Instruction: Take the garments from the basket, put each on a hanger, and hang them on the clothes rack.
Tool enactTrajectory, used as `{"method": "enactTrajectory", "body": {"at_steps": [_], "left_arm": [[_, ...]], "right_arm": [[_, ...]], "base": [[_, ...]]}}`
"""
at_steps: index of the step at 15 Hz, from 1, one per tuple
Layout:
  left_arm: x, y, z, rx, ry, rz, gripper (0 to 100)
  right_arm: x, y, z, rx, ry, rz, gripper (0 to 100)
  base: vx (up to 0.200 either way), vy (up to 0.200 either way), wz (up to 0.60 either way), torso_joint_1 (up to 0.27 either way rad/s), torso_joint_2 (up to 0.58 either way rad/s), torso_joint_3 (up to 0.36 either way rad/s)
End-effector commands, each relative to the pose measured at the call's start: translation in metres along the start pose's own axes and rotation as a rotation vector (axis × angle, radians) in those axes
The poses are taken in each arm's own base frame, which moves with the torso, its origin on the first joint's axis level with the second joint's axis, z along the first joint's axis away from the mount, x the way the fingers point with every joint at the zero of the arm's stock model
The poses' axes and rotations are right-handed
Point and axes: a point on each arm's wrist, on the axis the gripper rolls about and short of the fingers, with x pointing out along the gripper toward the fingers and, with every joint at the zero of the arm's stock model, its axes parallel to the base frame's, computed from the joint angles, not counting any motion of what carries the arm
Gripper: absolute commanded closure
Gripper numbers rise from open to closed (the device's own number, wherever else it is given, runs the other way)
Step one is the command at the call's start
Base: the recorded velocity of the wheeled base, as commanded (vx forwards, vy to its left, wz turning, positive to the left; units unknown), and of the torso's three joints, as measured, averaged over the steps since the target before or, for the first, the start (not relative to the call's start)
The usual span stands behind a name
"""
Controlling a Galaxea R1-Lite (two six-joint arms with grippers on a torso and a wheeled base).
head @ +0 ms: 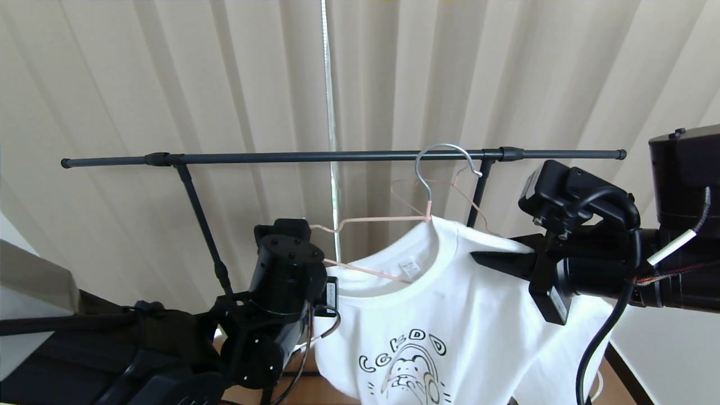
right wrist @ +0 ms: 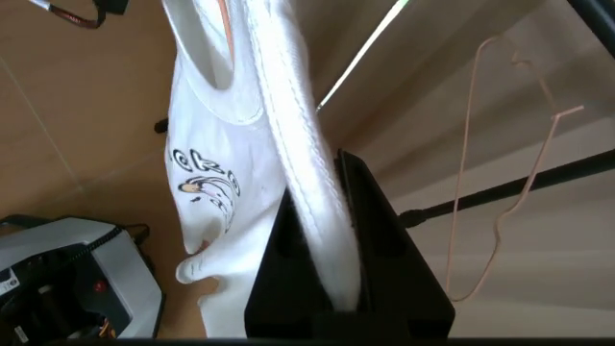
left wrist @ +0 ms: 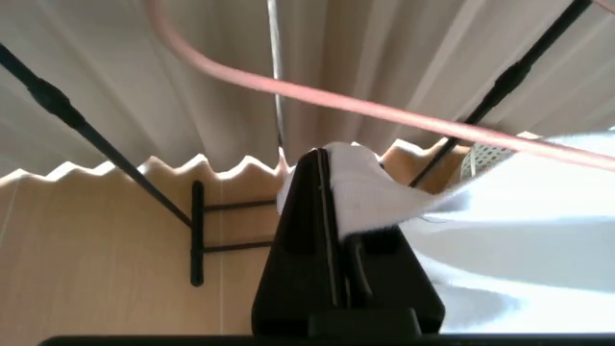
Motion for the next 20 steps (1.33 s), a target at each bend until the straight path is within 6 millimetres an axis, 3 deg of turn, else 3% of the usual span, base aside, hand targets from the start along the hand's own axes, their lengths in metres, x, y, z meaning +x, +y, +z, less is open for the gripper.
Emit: {"method": "enactTrajectory", "body": {"at_steps": [1, 3, 5, 7, 20], "left_arm": [[-0.009, 0.012, 0.009, -0.022, -0.027, 0.012, 100], [-0.004, 0.017, 0.010, -0.026, -0.022, 0.031, 100], [0.002, 0.022, 0.011, -0.027, -0.020, 0.053, 100], [0.007, 0.022, 0.013, -0.028, -0.022, 0.062, 100], [0.021, 0.042, 0.030, -0.001, -0.051, 0.125, 100]], "right_arm": [[0.006, -0.003, -0.029, 0.036, 0.011, 0.011, 100], [0.013, -0.002, -0.052, 0.092, -0.029, 0.068, 100], [0.022, -0.007, -0.061, 0.115, -0.067, 0.069, 100], [0.021, -0.014, -0.064, 0.130, -0.069, 0.042, 100], [0.020, -0.017, -0.074, 0.119, -0.040, 0.025, 100]], "base": [[0.000, 0.000, 0.00, 0.000, 0.00, 0.000], [0.000, 0.000, 0.00, 0.000, 0.00, 0.000], [0.000, 0.000, 0.00, 0.000, 0.00, 0.000], [0.000, 0.000, 0.00, 0.000, 0.00, 0.000], [0.000, 0.000, 0.00, 0.000, 0.00, 0.000]]}}
